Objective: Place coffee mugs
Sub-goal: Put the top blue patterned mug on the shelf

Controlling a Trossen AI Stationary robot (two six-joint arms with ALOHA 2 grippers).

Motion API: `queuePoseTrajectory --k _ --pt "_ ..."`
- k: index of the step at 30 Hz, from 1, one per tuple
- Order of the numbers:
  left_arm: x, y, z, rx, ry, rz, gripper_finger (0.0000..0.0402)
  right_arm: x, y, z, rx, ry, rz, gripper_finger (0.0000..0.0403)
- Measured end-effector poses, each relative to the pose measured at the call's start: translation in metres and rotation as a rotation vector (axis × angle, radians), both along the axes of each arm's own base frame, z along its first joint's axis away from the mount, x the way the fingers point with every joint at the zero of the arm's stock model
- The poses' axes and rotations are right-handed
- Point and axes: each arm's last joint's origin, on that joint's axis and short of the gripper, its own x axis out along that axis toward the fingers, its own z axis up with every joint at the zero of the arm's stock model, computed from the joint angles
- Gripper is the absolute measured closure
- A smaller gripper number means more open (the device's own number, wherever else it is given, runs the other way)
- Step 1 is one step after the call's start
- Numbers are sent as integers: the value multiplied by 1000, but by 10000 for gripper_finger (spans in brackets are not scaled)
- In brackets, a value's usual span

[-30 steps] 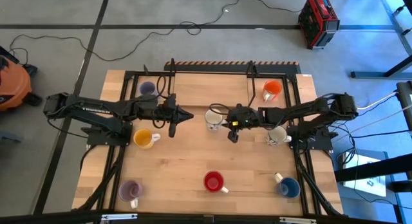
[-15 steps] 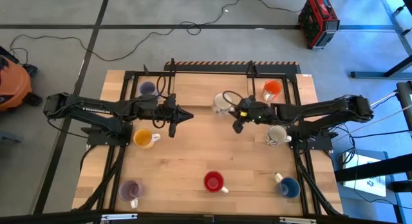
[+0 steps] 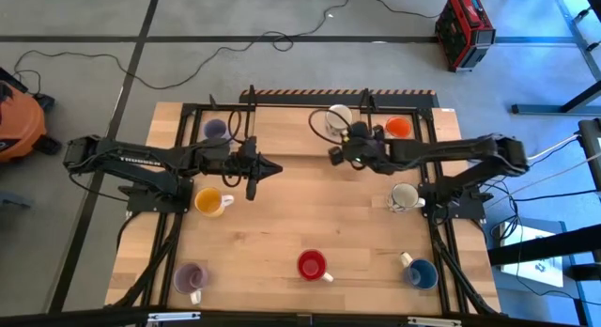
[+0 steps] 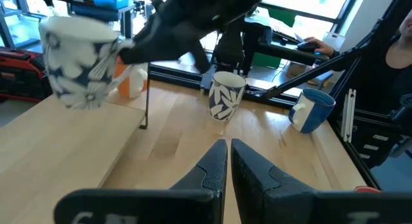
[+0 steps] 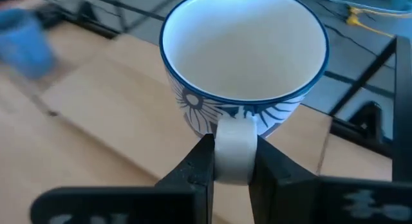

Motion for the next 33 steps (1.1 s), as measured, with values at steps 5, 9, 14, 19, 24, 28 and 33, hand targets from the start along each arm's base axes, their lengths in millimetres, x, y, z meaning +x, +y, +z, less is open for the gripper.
queuePoseTrajectory --k 5,9,14,19,24,28,33 --pt "0 1 0 5 -1 28 385 22 -21 -2 10 9 -111 359" --pt "0 2 0 13 -3 68 385 33 -39 0 10 16 -193 359" --pt "0 2 1 14 -9 76 385 33 -60 -4 71 -10 -290 359" --pt "0 2 1 13 -9 71 385 34 -71 -13 104 -27 -338 359" --pt "0 2 1 13 -9 69 385 35 -80 -23 141 -17 -364 359" --pt "0 2 1 13 -11 69 385 33 -86 -23 139 -29 -394 359" --pt "0 2 2 16 -15 69 385 32 -90 -23 148 -22 -392 359"
